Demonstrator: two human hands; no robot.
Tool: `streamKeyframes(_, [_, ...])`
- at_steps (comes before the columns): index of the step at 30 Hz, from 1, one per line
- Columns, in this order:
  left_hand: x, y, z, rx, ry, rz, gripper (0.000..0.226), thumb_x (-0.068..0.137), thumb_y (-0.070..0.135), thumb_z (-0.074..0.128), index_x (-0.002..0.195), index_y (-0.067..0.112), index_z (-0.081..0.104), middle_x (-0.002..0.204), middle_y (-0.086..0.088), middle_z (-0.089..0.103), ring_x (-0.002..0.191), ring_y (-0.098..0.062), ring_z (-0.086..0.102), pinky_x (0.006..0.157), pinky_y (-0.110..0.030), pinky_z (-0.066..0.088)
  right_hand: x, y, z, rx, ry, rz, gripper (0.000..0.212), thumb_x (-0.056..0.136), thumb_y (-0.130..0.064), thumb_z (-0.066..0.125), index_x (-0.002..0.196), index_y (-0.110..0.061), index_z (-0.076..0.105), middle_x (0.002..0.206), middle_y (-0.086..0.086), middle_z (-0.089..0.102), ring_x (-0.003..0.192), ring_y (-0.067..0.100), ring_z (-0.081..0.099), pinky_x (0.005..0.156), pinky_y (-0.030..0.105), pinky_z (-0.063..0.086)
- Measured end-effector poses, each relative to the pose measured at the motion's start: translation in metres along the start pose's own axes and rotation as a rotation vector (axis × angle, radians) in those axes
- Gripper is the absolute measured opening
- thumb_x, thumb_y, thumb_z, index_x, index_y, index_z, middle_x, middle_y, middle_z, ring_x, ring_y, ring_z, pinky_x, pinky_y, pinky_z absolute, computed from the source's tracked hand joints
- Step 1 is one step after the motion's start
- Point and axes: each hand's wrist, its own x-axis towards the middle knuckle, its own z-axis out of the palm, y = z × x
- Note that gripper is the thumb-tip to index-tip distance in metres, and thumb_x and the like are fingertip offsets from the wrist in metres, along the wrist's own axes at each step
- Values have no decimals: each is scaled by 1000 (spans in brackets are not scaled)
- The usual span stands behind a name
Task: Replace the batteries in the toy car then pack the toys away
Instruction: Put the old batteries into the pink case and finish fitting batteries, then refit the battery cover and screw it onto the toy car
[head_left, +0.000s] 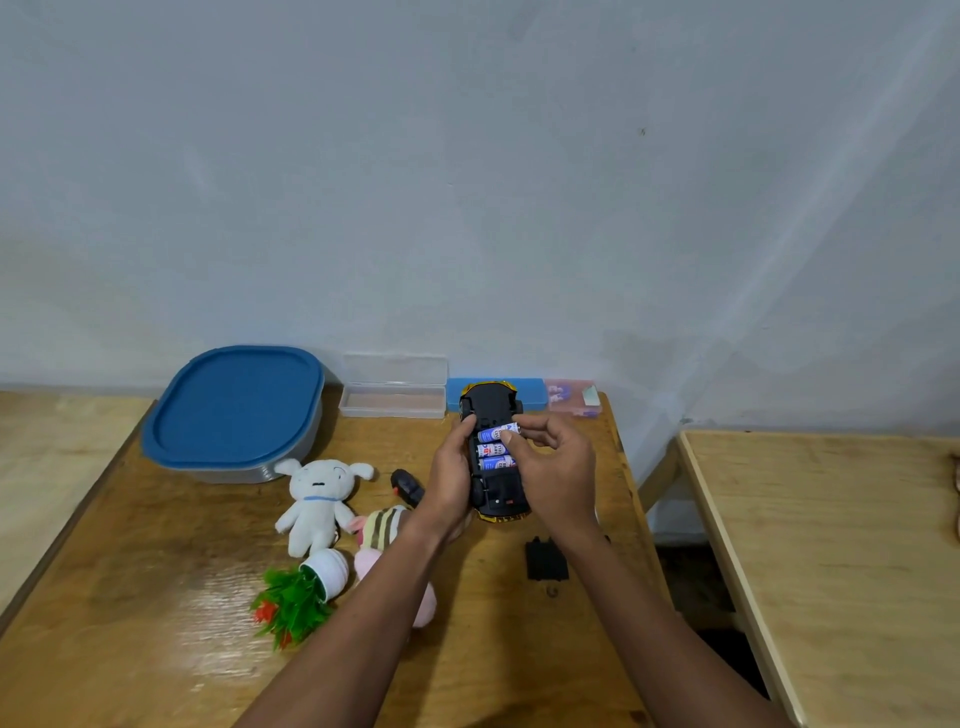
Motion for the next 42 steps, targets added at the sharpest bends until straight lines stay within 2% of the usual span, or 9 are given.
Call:
streamKeyframes(5, [2,0,3,-10,-23,-25,45,105,37,36,129,9,63,118,-21,70,95,-30,71,82,-41,57,1,4,1,-23,27,-22,16,83,-19,78,91,-30,71,86,-20,69,90,-1,66,73,21,55])
streamKeyframes(9, [5,-3,6,-32,-18,-41,42,105,36,40,131,11,61,111,-16,73,90,-27,72,74,-38,59,1,15,6,-137,128,-46,22,81,-30,79,103,-27,77,94,-19,66,100,11,60,79,35,57])
streamKeyframes(15, [9,-16,4,18,20,-65,41,102,33,49,134,11,60,118,-21,69,95,-34,69,77,-40,58,-6,28,4,-468,154,-338,27,90,-35,65,110,-20,76,104,-7,70,93,15,46,66,35,51])
streamKeyframes(22, [12,-43,-10,90,120,-78,37,102,29,52,134,13,59,121,-22,69,107,-42,67,92,-54,53,-13,54,-15,-915,-74,-454,30,94,-42,54,110,-24,73,140,0,55,106,25,48,75,38,45])
streamKeyframes(25, [10,-57,-13,84,170,-126,37,102,30,52,133,13,61,121,-21,70,103,-40,69,80,-46,59,-16,62,-22,-1052,-185,-468,35,98,-45,46,113,-26,70,146,1,48,111,26,46,78,40,42])
streamKeyframes(30, [7,-76,-20,142,187,-139,38,102,25,51,138,12,55,125,-25,66,100,-39,68,79,-46,59,-18,82,-40,-1026,-477,-345,42,101,-49,35,134,-35,58,160,1,28,131,32,31,101,50,37])
streamKeyframes(33, [8,-83,-28,257,189,-112,39,101,20,54,138,11,49,122,-22,66,93,-34,68,76,-43,58,-19,87,-56,-673,-483,-64,39,104,-37,43,141,-32,53,157,2,33,141,23,28,117,47,26])
streamKeyframes(37, [2,-89,-38,353,166,-153,34,98,10,57,132,9,52,102,-12,70,75,-22,71,60,-34,58,-20,100,-70,-779,-501,132,41,92,-28,63,133,-27,62,134,4,55,123,24,51,101,36,45])
streamKeyframes(42, [-6,-101,-47,378,110,-215,37,99,10,56,135,9,50,104,-12,71,73,-20,73,57,-32,58,-30,118,-62,-973,-619,145,47,82,-35,69,128,-31,62,123,5,53,117,28,51,89,40,46])
